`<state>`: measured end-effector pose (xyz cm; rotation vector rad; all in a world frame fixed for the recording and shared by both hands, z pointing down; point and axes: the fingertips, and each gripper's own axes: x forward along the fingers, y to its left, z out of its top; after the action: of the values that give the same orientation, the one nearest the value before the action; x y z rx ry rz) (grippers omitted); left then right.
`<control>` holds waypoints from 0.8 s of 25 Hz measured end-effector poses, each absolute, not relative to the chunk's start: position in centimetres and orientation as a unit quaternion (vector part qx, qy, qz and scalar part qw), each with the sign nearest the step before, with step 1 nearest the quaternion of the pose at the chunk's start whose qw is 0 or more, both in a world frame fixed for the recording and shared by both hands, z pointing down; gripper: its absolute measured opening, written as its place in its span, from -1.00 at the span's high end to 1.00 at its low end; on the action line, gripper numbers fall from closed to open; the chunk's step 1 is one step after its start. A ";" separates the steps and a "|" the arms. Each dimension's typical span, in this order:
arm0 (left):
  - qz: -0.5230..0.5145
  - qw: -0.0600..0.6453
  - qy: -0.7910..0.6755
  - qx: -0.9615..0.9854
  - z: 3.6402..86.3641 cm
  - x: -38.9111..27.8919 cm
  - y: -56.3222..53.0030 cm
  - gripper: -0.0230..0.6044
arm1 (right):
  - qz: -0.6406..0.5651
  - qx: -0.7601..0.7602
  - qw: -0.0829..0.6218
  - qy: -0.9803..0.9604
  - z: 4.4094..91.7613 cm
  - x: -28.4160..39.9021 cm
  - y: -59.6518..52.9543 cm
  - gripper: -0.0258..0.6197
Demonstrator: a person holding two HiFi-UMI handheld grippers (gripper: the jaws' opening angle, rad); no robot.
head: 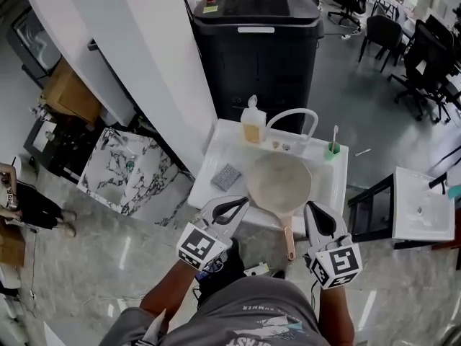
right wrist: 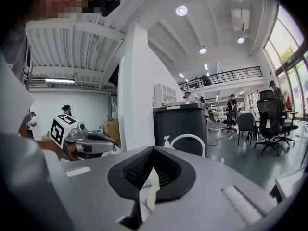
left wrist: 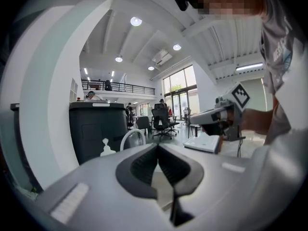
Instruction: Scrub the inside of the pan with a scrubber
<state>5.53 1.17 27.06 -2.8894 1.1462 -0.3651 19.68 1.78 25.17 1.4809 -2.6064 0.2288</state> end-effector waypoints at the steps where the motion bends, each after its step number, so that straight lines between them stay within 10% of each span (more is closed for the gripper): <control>1: -0.119 0.004 0.366 -0.923 27.3 5.0 0.7 0.92 | 0.077 0.490 0.070 -0.865 25.3 19.2 1.4 0.92; 20: -0.114 -0.059 0.435 -0.891 32.5 -4.9 -4.5 0.92 | 0.106 0.424 0.142 -0.888 31.4 10.0 -7.3 0.92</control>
<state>-4.92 -4.52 32.47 -2.9099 1.4196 -0.3735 9.97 -7.27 31.39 1.2248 -2.5632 0.3058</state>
